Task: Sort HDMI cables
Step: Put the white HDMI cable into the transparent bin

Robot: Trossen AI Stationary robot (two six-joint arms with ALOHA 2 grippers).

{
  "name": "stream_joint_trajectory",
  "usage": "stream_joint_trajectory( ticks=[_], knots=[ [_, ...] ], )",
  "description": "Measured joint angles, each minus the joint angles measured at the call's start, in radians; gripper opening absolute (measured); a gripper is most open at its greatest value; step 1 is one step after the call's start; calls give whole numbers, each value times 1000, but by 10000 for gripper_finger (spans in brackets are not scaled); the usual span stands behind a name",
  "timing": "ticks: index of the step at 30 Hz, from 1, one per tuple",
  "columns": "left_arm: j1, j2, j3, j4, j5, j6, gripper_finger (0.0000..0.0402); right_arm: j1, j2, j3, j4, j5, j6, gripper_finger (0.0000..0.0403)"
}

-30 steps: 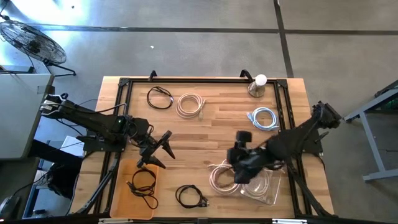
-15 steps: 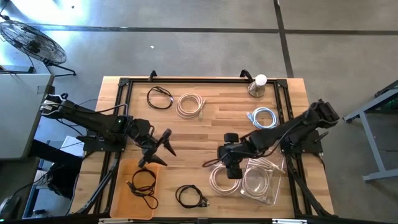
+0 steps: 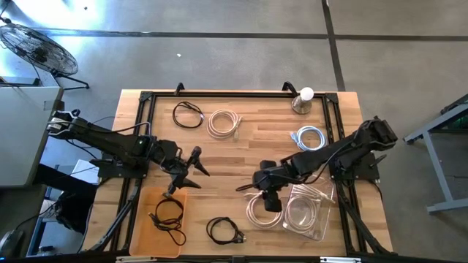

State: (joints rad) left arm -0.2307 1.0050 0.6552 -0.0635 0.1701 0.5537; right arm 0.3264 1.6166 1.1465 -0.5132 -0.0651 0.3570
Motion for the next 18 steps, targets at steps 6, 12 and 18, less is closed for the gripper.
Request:
stream_joint_trajectory(
  ticks=[6,12,18],
  knots=[
    [0,0,0,0,0,-1,257,0,74,17,49,-61,-57,156],
    [0,0,0,0,0,-1,257,0,152,68,-26,-64,-95,156],
    [0,0,0,-2,1,-2,257,-1,203,96,-112,-58,-98,156]
  ],
)
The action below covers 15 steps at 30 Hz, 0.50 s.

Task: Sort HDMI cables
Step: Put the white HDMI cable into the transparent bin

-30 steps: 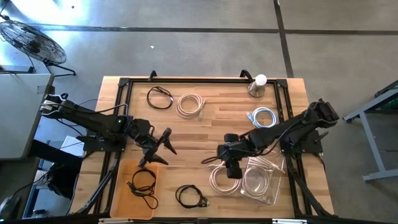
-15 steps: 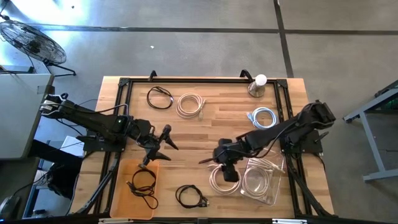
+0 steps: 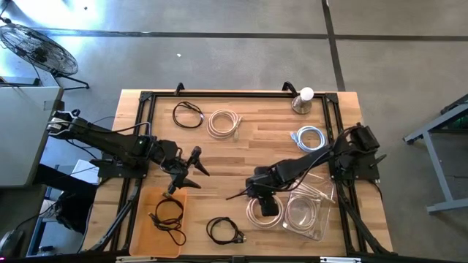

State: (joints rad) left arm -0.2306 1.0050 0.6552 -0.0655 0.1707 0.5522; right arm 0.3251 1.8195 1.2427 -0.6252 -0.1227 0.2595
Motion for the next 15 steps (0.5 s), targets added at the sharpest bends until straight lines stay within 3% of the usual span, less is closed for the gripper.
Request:
stream_joint_trajectory(
  ticks=[15],
  knots=[
    [0,0,0,-16,2,-8,257,-25,87,1,-27,-11,-6,156]
  ],
)
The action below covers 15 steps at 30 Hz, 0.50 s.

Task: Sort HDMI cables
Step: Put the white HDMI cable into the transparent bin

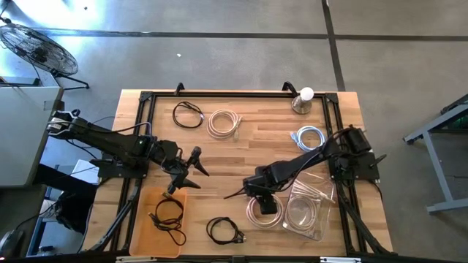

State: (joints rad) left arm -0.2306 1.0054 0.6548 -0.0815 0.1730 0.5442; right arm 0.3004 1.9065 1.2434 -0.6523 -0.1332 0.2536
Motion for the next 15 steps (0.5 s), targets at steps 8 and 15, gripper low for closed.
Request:
stream_joint_trajectory(
  ticks=[8,15],
  knots=[
    [0,0,0,0,1,0,257,0,6,0,14,12,-5,142],
    [0,1,0,0,2,-4,257,-11,6,0,18,13,-3,50]
  ],
)
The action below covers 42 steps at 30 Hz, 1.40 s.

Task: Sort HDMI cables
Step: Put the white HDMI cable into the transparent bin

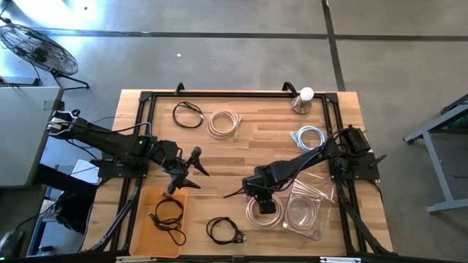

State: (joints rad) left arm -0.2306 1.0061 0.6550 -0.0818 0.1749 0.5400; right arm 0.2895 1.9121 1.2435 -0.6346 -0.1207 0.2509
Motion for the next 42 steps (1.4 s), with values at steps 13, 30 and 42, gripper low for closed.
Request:
stream_joint_trajectory(
  ticks=[13,30,42],
  knots=[
    [0,0,0,-25,0,-26,257,-8,1,2,5,19,-16,1],
    [0,0,0,-34,0,-26,257,54,6,149,-181,228,-51,0],
    [0,0,0,-56,0,-48,257,49,5,166,-205,178,-23,1]
  ],
)
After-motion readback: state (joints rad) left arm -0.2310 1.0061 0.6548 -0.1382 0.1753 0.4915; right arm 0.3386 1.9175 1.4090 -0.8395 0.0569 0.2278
